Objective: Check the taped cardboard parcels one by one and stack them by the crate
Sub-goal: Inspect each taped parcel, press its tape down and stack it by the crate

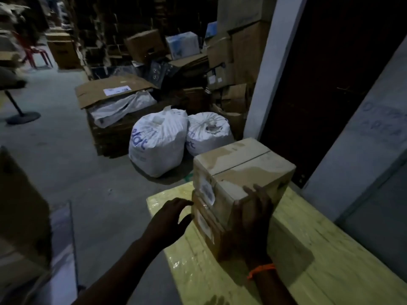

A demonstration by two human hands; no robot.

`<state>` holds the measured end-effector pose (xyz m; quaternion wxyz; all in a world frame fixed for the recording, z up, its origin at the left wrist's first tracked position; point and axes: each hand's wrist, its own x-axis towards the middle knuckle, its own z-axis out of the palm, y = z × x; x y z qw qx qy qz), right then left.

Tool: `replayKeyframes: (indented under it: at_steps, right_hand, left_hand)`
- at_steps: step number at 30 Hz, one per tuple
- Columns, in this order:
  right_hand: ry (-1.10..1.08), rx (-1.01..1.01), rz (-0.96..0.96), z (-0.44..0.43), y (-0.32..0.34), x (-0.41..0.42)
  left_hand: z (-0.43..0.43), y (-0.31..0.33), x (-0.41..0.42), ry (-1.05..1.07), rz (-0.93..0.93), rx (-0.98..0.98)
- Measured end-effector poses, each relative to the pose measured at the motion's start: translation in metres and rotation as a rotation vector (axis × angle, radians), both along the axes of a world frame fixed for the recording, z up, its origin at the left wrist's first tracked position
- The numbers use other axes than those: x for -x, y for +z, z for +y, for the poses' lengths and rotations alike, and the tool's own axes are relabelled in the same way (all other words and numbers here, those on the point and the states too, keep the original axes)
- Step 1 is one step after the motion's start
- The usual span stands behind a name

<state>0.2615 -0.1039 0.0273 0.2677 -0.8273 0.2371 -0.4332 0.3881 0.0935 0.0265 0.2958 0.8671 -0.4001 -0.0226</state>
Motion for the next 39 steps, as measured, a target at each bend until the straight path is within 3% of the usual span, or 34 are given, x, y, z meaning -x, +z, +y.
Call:
replayKeyframes:
  at_steps: [6, 10, 14, 18, 23, 27, 32, 36, 39]
  right_hand:
    - [-0.053, 0.002, 0.074, -0.137, 0.010, -0.037]
    - [-0.069, -0.222, 0.284, -0.213, 0.002, -0.063]
    - [-0.032, -0.470, 0.347, -0.252, -0.002, -0.074]
    - [-0.081, -0.472, 0.317, -0.244, 0.001, -0.072]
    - [-0.029, -0.473, 0.236, -0.178, 0.043, -0.049]
    - [0.089, -0.473, 0.203, -0.082, 0.059, -0.018]
    - [0.216, -0.545, 0.224, 0.064, 0.039, 0.007]
    - [0.369, -0.769, 0.273, 0.175, 0.011, 0.025]
    - [0.415, -0.762, 0.341, 0.240, -0.014, 0.042]
  left_hand:
    - [-0.116, 0.023, 0.009, 0.105, 0.061, 0.205]
    - [-0.149, 0.010, 0.006, 0.228, 0.160, 0.159]
    - [-0.147, -0.003, 0.013, 0.371, 0.440, 0.390]
    - [-0.129, 0.000, 0.024, 0.305, 0.653, 0.485]
    - [-0.056, 0.007, 0.030, 0.324, 0.674, 0.540]
    - [0.049, 0.011, 0.055, 0.428, 0.550, 0.555]
    - [0.194, 0.009, 0.108, 0.620, 0.537, 0.513]
    - [0.301, 0.002, 0.154, 0.754, 0.437, 0.529]
    - [0.367, -0.005, 0.188, 0.859, 0.413, 0.531]
